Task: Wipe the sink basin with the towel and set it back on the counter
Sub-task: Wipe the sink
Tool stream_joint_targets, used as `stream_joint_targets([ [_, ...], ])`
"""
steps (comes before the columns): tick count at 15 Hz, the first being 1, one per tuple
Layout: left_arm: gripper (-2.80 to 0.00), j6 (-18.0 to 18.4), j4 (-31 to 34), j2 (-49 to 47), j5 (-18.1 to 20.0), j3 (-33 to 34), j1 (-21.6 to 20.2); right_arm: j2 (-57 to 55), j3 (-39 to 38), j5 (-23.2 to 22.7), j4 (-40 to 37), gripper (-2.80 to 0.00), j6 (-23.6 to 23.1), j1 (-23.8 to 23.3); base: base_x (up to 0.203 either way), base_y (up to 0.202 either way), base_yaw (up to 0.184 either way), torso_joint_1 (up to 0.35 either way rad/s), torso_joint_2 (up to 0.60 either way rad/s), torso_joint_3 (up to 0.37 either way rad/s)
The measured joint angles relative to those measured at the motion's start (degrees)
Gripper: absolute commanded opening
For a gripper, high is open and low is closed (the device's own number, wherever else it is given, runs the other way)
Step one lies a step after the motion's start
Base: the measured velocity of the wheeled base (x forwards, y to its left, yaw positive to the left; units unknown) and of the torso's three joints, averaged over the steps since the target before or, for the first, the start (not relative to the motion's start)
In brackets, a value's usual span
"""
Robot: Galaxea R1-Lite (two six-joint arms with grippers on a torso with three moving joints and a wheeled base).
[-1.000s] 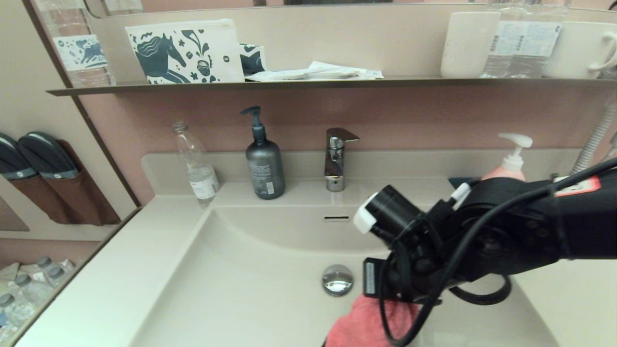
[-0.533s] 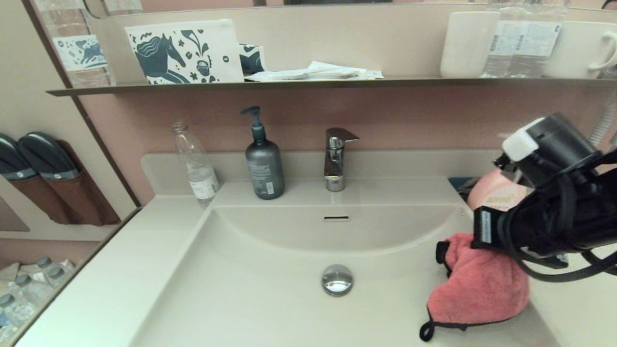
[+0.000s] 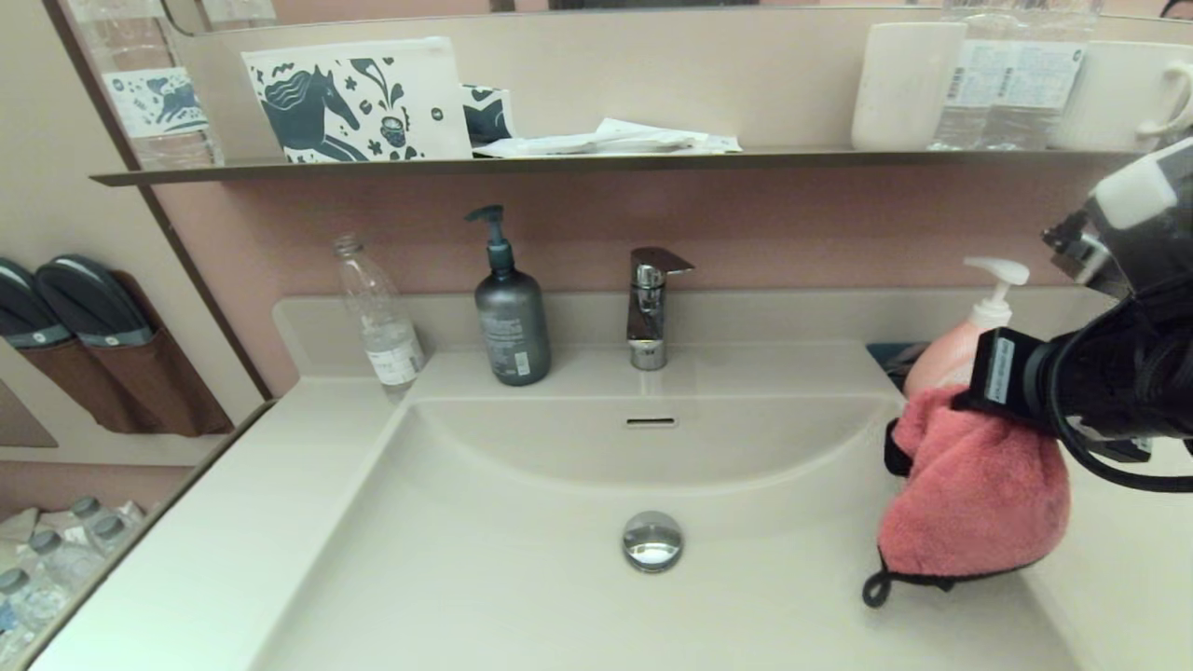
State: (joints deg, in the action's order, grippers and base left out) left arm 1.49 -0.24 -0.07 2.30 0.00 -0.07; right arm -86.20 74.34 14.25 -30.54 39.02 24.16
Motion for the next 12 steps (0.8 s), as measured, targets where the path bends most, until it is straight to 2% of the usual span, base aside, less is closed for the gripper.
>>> stream_joint_targets([
  [2,-2.8,0.0,0.0,0.0,0.0,0.0,0.0,-0.7,0.0,0.7,2.5,-2.8,0.0,0.1,0.0,0.0,0.0,0.0,0.0,0.0],
  [5,-2.8,0.0,0.0,0.0,0.0,0.0,0.0,-1.0,0.0,6.8,2.8,-2.8,-2.1,-1.1,0.0,0.0,0.0,0.0,0.0,0.0],
  [7,-2.8,0.0,0.0,0.0,0.0,0.0,0.0,-1.1,0.2,7.2,5.8,-2.8,-3.7,-2.5,0.0,0.0,0.0,0.0,0.0,0.0],
  [12,-2.8,0.0,0.0,0.0,0.0,0.0,0.0,-4.3,-1.1,7.1,17.4,-2.8,-3.9,2.7,0.0,0.0,0.0,0.0,0.0,0.0],
])
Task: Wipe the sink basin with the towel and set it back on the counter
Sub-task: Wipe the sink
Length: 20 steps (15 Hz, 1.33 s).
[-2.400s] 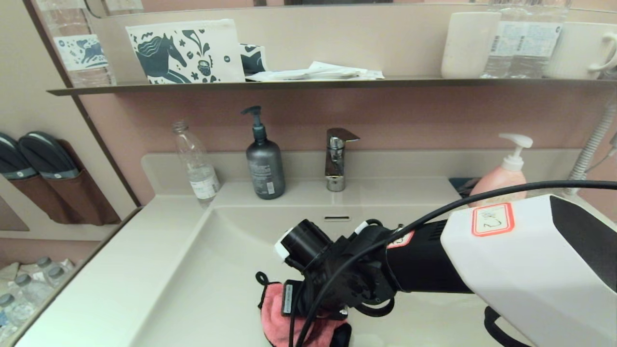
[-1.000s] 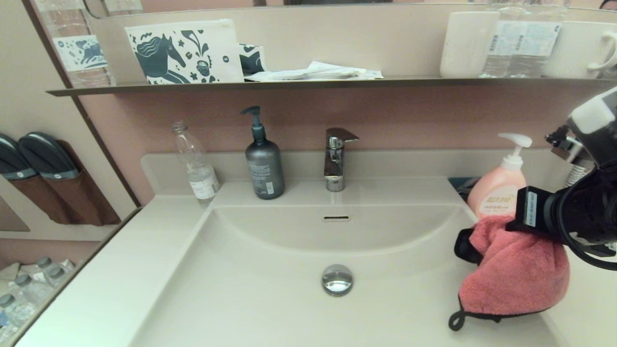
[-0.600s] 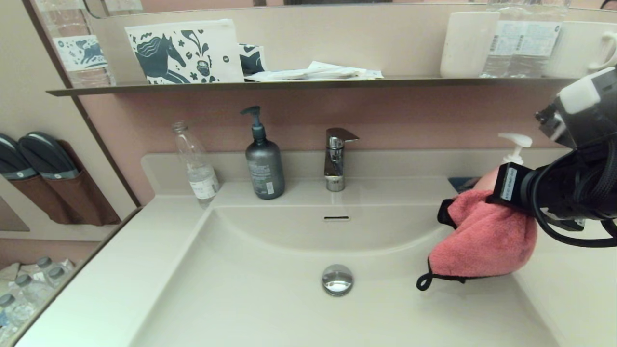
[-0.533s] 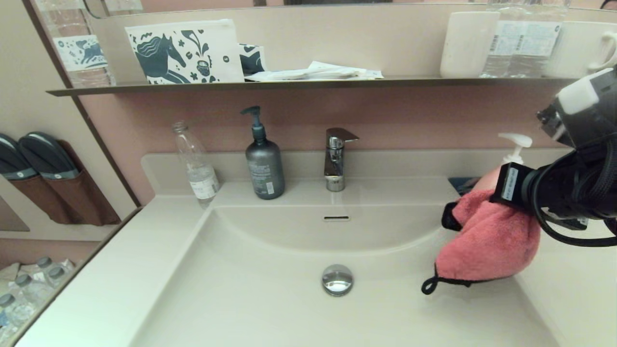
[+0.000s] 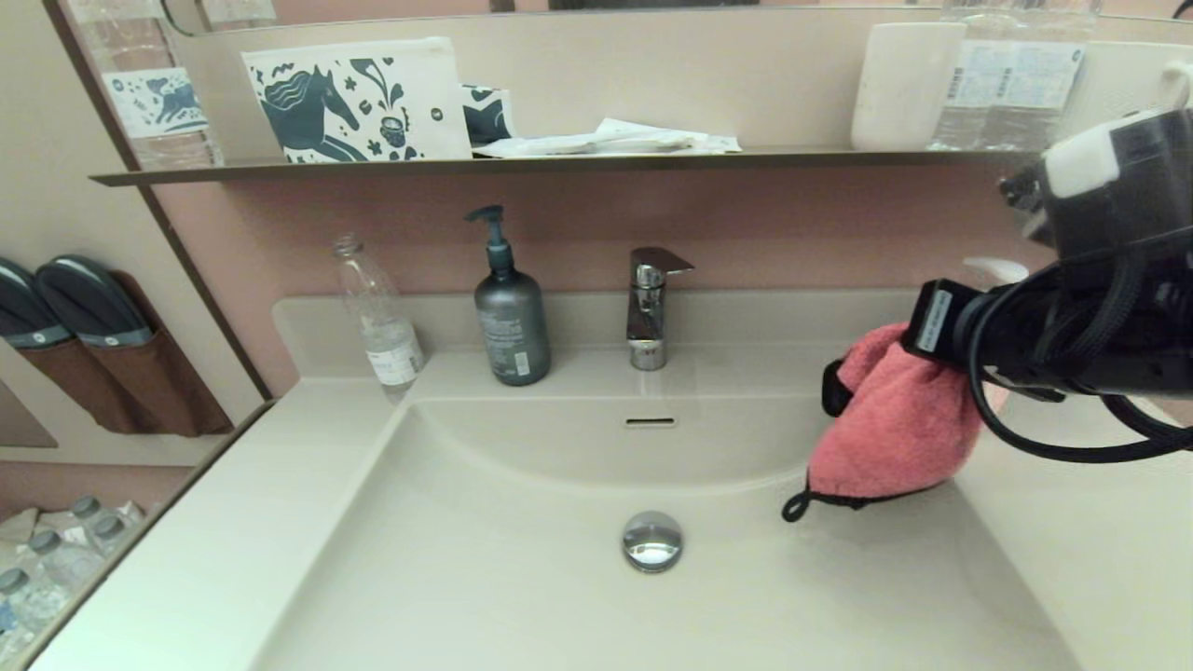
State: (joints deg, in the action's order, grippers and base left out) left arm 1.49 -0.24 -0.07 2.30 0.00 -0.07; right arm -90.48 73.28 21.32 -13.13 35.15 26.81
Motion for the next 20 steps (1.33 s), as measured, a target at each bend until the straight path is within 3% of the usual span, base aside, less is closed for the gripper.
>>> stream_joint_targets([
  [7,-2.8,0.0,0.0,0.0,0.0,0.0,0.0,-14.7,-1.8,1.2,21.2,-2.8,-0.9,0.6,0.0,0.0,0.0,0.0,0.0,0.0],
  [11,-2.8,0.0,0.0,0.0,0.0,0.0,0.0,-24.7,1.7,1.3,33.1,-2.8,-3.5,0.7,0.0,0.0,0.0,0.0,0.0,0.0],
  [16,-2.8,0.0,0.0,0.0,0.0,0.0,0.0,-32.4,11.9,1.8,33.8,-2.8,-5.2,1.3,0.0,0.0,0.0,0.0,0.0,0.0],
  [20,-2.8,0.0,0.0,0.0,0.0,0.0,0.0,-36.3,14.5,3.9,34.0,-2.8,-8.2,3.1,0.0,0.0,0.0,0.0,0.0,0.0],
])
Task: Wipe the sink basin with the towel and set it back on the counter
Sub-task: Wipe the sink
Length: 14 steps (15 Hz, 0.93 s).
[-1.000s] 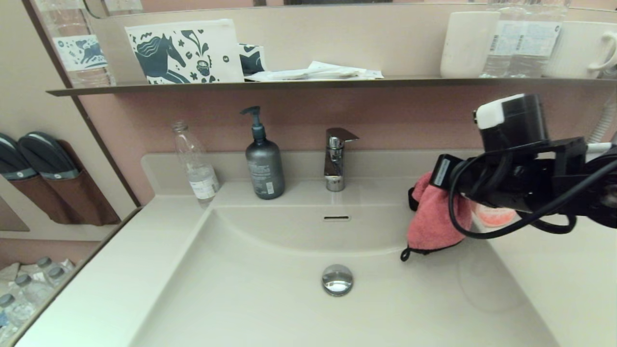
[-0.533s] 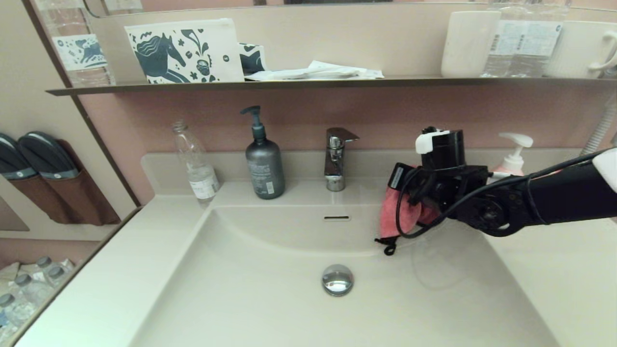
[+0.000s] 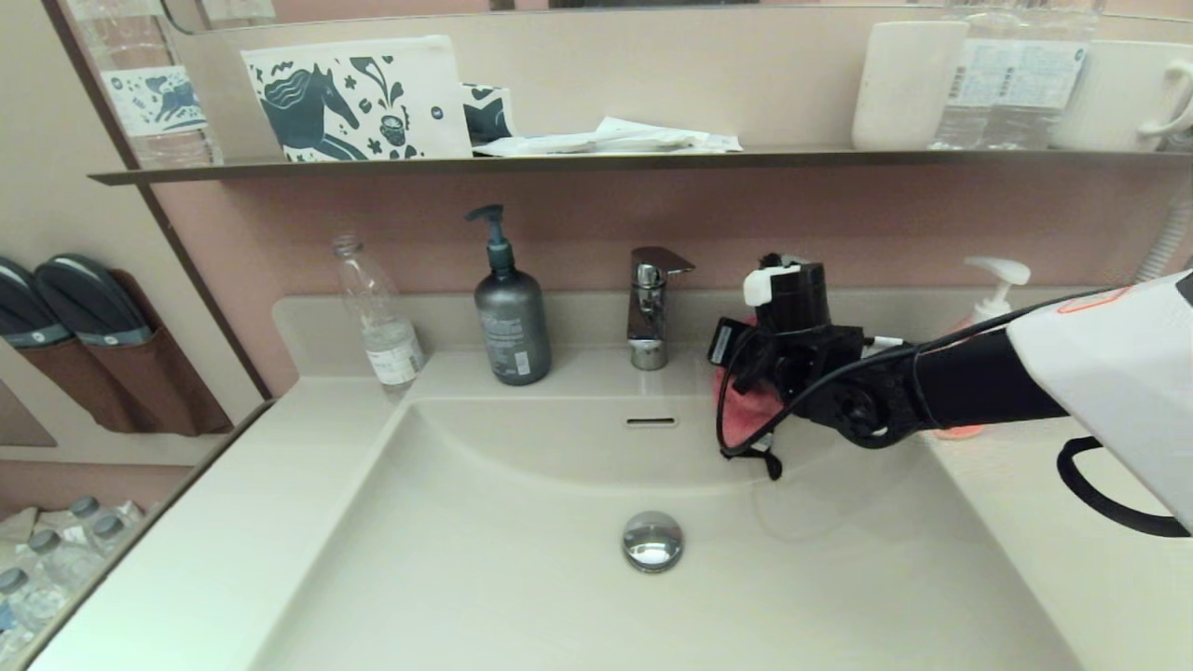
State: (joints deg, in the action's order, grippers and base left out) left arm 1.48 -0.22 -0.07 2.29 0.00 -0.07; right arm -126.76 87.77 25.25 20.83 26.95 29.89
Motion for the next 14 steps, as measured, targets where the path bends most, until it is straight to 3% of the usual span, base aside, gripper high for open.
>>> stream_joint_targets([
  [5,-2.8,0.0,0.0,0.0,0.0,0.0,0.0,-2.1,0.2,4.5,-0.1,-2.8,-5.9,-1.3,0.0,0.0,0.0,0.0,0.0,0.0],
  [14,-2.8,0.0,0.0,0.0,0.0,0.0,0.0,5.2,-10.1,4.9,-1.9,-2.8,-6.3,-9.2,0.0,0.0,0.0,0.0,0.0,0.0],
])
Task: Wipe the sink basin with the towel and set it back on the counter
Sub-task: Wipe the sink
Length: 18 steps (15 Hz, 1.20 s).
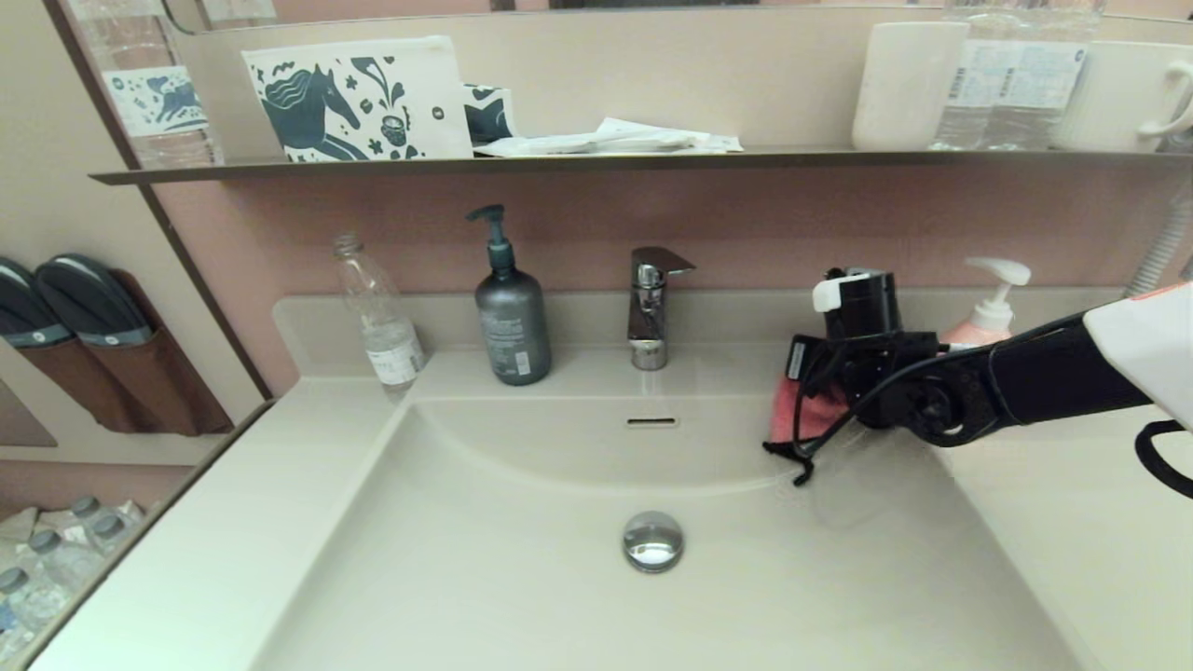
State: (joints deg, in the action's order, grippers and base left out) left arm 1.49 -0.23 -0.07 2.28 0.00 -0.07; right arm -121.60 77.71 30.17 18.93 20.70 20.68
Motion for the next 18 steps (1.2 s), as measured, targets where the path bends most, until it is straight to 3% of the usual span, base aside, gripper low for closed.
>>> stream_joint_targets([
  [3,-2.8,0.0,0.0,0.0,0.0,0.0,0.0,2.0,-1.9,0.0,-0.3,-2.8,-0.1,-1.4,0.0,0.0,0.0,0.0,0.0,0.0],
  [7,-2.8,0.0,0.0,0.0,0.0,0.0,0.0,1.0,-1.1,0.1,0.1,-2.8,-0.1,0.8,0.0,0.0,0.0,0.0,0.0,0.0],
  [18,-2.8,0.0,0.0,0.0,0.0,0.0,0.0,-1.7,6.2,-4.4,-2.5,-2.8,0.0,14.9,0.0,0.0,0.0,0.0,0.0,0.0],
])
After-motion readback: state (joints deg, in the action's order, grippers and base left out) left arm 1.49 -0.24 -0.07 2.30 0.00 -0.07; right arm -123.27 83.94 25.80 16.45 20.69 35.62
